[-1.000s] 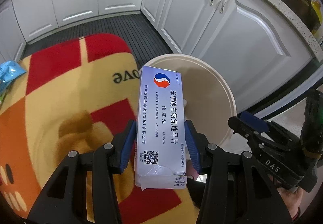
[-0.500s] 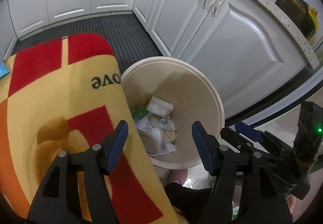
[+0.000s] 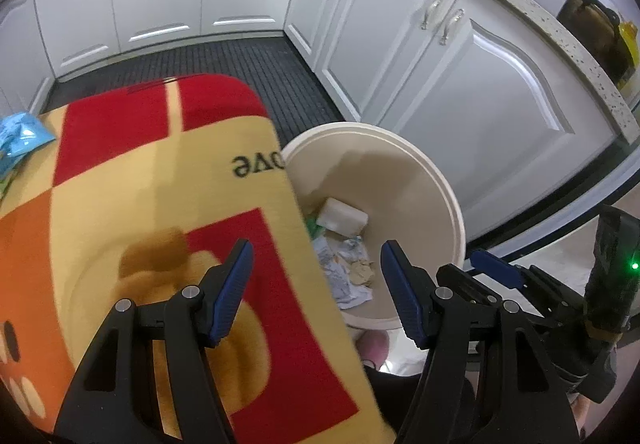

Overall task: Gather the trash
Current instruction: 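Grasp the green-and-white milk carton with the left tool while the right tool grasps the blue snack bag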

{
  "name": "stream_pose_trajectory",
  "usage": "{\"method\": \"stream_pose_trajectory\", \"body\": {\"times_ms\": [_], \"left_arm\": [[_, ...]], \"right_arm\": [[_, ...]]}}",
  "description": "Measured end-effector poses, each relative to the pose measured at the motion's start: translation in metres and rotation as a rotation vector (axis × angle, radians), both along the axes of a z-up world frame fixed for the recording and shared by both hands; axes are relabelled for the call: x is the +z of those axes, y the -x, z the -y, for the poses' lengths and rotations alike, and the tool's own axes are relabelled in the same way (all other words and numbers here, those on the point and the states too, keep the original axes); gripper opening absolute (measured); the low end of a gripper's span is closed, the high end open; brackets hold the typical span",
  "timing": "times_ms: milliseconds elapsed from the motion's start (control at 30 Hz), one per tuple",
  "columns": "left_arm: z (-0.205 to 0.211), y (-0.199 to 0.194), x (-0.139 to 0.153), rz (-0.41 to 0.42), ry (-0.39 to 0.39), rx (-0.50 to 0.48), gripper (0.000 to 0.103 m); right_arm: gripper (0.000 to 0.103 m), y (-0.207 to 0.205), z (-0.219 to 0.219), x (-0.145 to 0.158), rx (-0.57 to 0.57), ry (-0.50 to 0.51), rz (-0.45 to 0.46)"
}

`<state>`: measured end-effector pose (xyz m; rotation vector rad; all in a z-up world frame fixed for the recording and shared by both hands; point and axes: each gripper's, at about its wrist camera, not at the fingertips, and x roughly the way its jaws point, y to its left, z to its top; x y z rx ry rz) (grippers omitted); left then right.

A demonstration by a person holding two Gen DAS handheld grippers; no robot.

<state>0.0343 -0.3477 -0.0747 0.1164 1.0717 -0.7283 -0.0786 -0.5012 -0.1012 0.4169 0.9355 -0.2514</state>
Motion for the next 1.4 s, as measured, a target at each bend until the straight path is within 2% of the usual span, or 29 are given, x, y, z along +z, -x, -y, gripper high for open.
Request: {"method": "stream_pose_trajectory", "body": {"times_ms": [100, 467, 633, 867, 967, 1067, 1267, 1400], "left_arm": [[-0.012, -0.002, 0.001, 0.020, -0.012, 0.024, 0.065], [-0.079, -0.016, 0.007, 0.058, -0.076, 0.138, 0.065], [-0.137, -0.029, 0.013, 0.063, -0.095, 0.213, 0.065], [-0.227, -0.061, 0.022, 0.066, -0.123, 0.370, 0.065], [-0.261, -0.081, 0.022, 0.049, -0.137, 0.444, 0.071], [-0.285, -0.099, 0.017, 0.036, -0.155, 0.496, 0.071], [-0.305, -0.122, 0.004, 0.003, -0.155, 0.561, 0.072], [-0.308, -0.130, -0.004, -0.016, -0.160, 0.563, 0.072]], "right_arm": [[0.065, -0.003, -0.007, 0.001, 0.016, -0.002, 0.009], [0.065, -0.028, -0.056, 0.004, 0.116, -0.002, 0.007], [0.071, -0.047, -0.085, 0.005, 0.175, -0.030, 0.011], [0.072, -0.078, -0.131, 0.006, 0.274, -0.040, 0.003], [0.073, -0.090, -0.149, 0.006, 0.307, -0.041, -0.003], [0.075, -0.102, -0.165, 0.006, 0.331, -0.053, -0.007], [0.077, -0.129, -0.194, 0.013, 0.384, -0.067, 0.001], [0.078, -0.158, -0.211, 0.021, 0.401, -0.071, 0.011]]}}
